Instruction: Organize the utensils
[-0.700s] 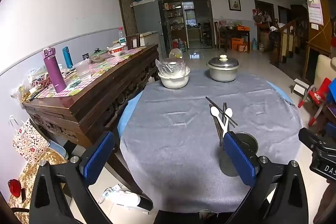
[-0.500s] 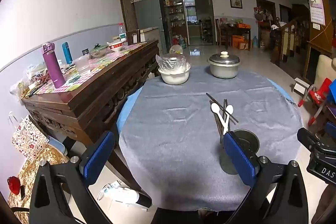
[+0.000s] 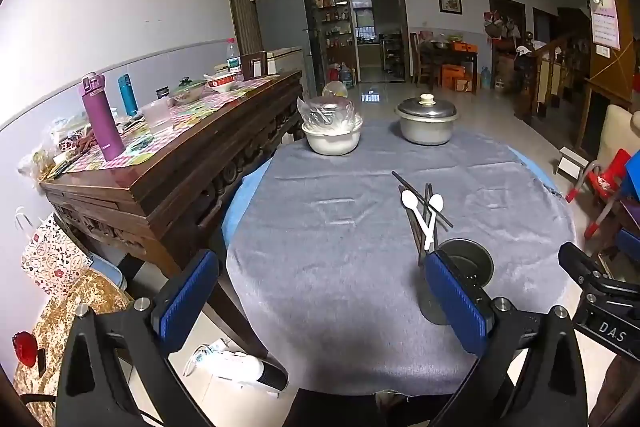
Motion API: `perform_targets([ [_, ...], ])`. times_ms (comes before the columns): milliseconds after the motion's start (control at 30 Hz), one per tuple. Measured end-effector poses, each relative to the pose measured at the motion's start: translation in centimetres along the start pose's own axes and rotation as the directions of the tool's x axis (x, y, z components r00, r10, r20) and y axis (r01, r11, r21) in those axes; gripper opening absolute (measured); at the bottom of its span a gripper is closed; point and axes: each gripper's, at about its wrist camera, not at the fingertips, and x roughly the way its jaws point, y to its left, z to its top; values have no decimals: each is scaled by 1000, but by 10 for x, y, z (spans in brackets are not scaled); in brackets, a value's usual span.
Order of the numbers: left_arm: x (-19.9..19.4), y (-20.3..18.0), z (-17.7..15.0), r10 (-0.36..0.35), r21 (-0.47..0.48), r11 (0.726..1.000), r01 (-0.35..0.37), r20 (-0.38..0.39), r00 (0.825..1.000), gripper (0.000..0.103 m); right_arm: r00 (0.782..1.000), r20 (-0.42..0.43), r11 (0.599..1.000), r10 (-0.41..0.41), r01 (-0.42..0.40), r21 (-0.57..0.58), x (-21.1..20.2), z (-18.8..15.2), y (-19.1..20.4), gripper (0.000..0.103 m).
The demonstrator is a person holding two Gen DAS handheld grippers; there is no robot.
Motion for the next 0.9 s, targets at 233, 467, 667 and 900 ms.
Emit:
perform_targets([
  [233, 1, 5, 0, -2, -4, 1000, 2, 6, 1000, 103, 998, 19, 998, -57, 57, -37, -2, -2, 3, 103],
  [467, -4, 2, 2, -5, 4, 1000, 5, 4, 1000, 103, 997, 21, 996, -71, 72, -47, -3, -4, 3, 103],
  [667, -3, -4, -1, -6, 9, 1000, 6, 1, 1000, 103, 997, 19, 996, -78, 78, -45, -3, -6, 2, 103],
  [900, -2, -3, -2, -6, 9, 1000, 7, -6, 1000, 103, 997, 13, 996, -78, 78, -43, 0, -8, 1, 103],
])
